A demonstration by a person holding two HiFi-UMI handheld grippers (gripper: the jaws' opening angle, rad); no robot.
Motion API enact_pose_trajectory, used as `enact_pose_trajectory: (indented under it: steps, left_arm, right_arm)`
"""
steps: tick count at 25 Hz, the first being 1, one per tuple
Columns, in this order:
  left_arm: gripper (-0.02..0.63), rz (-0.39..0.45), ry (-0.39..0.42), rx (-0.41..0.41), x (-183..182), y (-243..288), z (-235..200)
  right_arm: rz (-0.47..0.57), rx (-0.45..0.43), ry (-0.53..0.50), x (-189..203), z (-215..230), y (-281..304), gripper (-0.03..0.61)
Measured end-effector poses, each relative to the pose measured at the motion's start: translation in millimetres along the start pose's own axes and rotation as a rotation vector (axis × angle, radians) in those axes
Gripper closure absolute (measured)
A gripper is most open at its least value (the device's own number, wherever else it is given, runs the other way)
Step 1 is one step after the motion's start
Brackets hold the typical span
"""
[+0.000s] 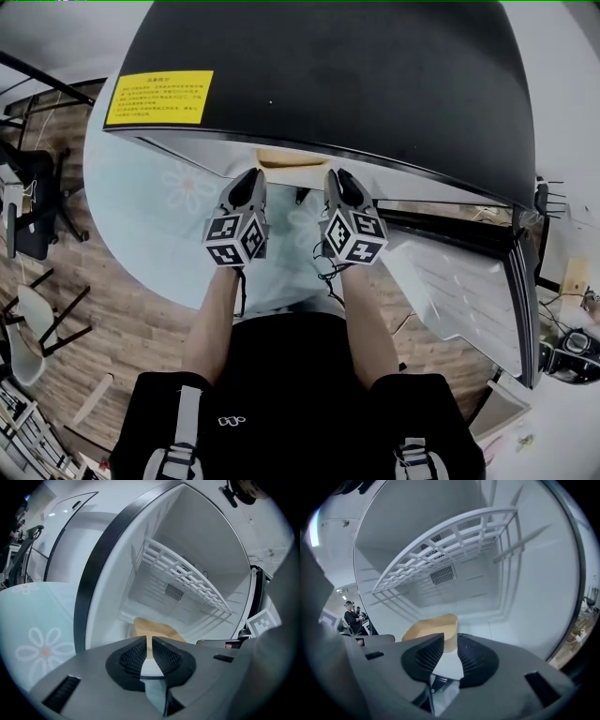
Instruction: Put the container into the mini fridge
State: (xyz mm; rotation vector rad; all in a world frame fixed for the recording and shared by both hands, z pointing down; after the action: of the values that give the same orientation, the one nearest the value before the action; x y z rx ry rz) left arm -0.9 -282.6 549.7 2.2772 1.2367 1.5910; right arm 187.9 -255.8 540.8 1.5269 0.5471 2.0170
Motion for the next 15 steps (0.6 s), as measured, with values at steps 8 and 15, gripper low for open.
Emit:
enact_pose_trajectory:
  steps: [8, 15]
  left_arm:
    - [0.605, 0.056, -0.001, 0.027, -10.6, -33.0, 11.6]
    - [0.606, 0.129, 0.048, 0.079, -23.9, -77.9, 36.6]
  right_arm:
    - [0.070, -0.033, -0.032, -0.7, -25.1, -29.5, 0.571]
    - [0.160, -0.105, -0.043, -6.0, -57.9, -61.0, 0.572]
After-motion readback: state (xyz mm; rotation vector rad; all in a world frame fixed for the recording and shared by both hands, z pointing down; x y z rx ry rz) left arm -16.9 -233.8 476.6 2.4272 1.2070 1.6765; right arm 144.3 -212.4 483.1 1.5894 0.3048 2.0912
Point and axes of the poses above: the fingertips, and each gripper's own axes: y forward along the fingers, z to its right, x out of its underside, the point moved 3 cm from there along -y, backward along the fingers, and after that the axes turned 9 degrees about -z, right-handed, at the moved point
